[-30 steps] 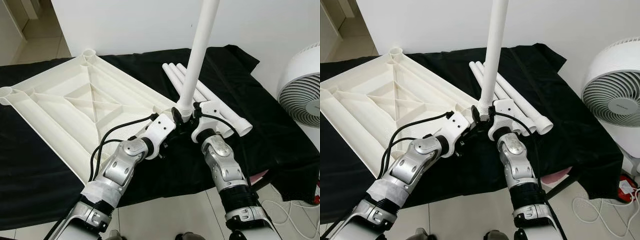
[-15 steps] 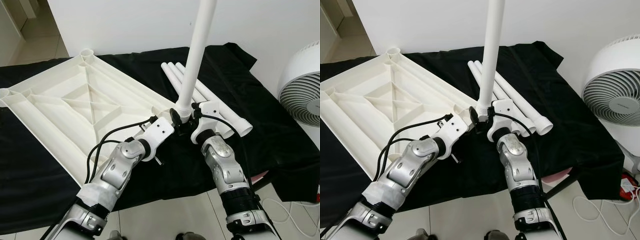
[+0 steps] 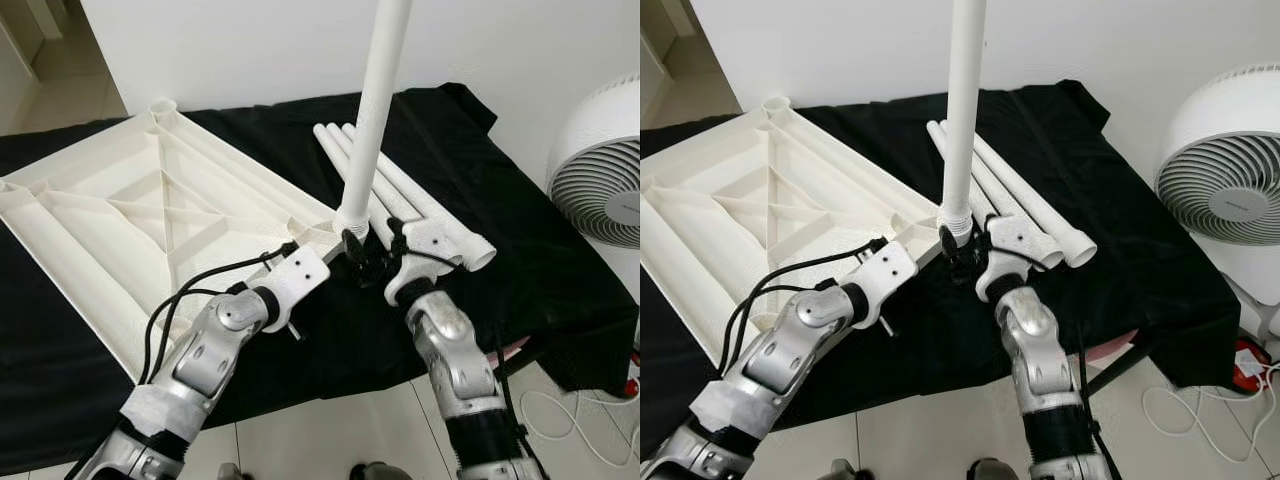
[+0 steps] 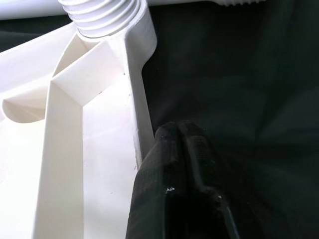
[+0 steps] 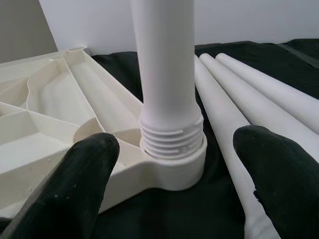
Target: Building children table
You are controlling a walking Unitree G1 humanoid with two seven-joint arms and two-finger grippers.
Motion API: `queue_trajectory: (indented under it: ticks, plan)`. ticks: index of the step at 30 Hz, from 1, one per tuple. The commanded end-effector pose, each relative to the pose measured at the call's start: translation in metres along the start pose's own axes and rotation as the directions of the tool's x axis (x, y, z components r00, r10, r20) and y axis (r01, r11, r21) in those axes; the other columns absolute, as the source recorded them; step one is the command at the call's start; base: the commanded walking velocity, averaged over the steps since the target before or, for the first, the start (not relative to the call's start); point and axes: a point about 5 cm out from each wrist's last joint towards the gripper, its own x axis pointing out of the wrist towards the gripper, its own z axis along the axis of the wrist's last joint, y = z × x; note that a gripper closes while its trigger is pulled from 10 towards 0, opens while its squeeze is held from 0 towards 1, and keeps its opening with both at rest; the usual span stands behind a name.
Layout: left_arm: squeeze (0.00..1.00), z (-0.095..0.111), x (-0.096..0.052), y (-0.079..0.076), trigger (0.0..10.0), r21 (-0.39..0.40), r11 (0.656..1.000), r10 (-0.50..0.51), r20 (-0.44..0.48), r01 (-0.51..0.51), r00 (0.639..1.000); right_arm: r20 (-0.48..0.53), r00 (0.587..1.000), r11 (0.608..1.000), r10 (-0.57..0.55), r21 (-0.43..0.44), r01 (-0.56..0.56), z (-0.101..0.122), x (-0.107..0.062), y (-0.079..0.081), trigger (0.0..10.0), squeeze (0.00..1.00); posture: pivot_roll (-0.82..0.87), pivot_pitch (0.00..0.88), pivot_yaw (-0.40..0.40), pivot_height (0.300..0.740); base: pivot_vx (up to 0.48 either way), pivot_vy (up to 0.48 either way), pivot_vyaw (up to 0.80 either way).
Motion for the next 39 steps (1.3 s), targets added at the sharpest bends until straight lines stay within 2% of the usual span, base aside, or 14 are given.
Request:
queue_trajectory:
  ticks: [1, 5, 9, 13, 24, 29, 30, 33, 37, 39]
  plan:
    - [0.00, -0.019, -0.008, 0.006, 0.0, -0.012, 1.000, 0.026, -0.094, -0.027, 0.995, 0.001, 1.000, 1.000, 0.007, 0.001, -0.007, 0.002, -0.002, 0.003, 10.0, 0.00, -0.08, 0.103, 0.047, 0.740, 0.000, 0.000, 0.00]
    - [0.00, -0.021, -0.020, 0.002, 0.0, 0.028, 0.999, -0.024, -0.099, 0.027, 0.995, -0.024, 0.998, 0.999, 0.052, 0.006, -0.052, -0.001, -0.009, 0.004, 10.0, 0.00, -0.08, 0.106, 0.053, 0.740, 0.000, 0.000, 0.00]
    - [0.00, -0.022, -0.024, 0.002, 0.0, 0.045, 0.998, -0.038, -0.103, 0.043, 0.994, -0.028, 0.998, 0.998, 0.058, 0.000, -0.058, -0.002, -0.009, 0.003, 10.0, 0.00, -0.08, 0.106, 0.052, 0.740, 0.000, 0.000, 0.00]
    - [0.00, -0.024, -0.038, 0.001, 0.0, 0.065, 0.994, -0.080, -0.102, 0.087, 0.992, -0.041, 0.997, 0.997, 0.069, -0.022, -0.070, -0.003, -0.009, 0.001, 10.0, 0.00, -0.07, 0.104, 0.053, 0.740, 0.000, 0.000, 0.00]
    - [0.00, -0.020, -0.054, -0.002, 0.0, 0.068, 0.992, -0.100, -0.076, 0.105, 0.992, -0.048, 0.995, 0.994, 0.089, -0.059, -0.092, 0.000, -0.005, -0.001, 10.0, 0.00, -0.07, 0.085, 0.041, 0.740, 0.000, 0.000, 0.00]
    - [0.00, -0.017, -0.053, 0.000, 0.0, 0.078, 0.993, -0.085, -0.062, 0.090, 0.994, -0.052, 0.992, 0.991, 0.116, -0.068, -0.120, 0.000, -0.004, -0.001, 10.0, 0.00, -0.07, 0.080, 0.039, 0.740, 0.000, 0.000, 0.00]
    - [0.00, -0.012, -0.051, 0.001, 10.0, 0.075, 0.994, -0.072, -0.043, 0.075, 0.996, -0.055, 0.989, 0.988, 0.135, -0.072, -0.139, 0.000, -0.003, 0.000, 10.0, 0.00, -0.07, 0.080, 0.039, 0.740, 0.000, 0.000, 0.00]
    - [0.00, 0.010, -0.044, 0.003, 10.0, 0.036, 0.999, -0.016, 0.059, 0.014, 0.998, -0.062, 0.984, 0.982, 0.166, -0.079, -0.171, -0.001, -0.002, 0.001, 10.0, 0.00, -0.08, 0.068, 0.031, 0.740, 0.000, 0.000, 0.00]
    - [0.00, 0.021, -0.042, 0.005, 10.0, 0.027, 1.000, 0.002, 0.106, -0.005, 0.994, -0.066, 0.983, 0.981, 0.172, -0.082, -0.178, -0.001, -0.002, 0.002, 10.0, 0.00, -0.08, 0.068, 0.031, 0.740, 0.000, 0.000, 0.00]
    - [0.00, 0.033, -0.041, 0.010, 10.0, 0.005, 0.999, 0.042, 0.160, -0.044, 0.986, -0.069, 0.981, 0.979, 0.182, -0.083, -0.188, -0.002, -0.002, 0.002, 10.0, 0.00, -0.07, 0.063, 0.026, 0.740, 0.000, 0.000, 0.00]
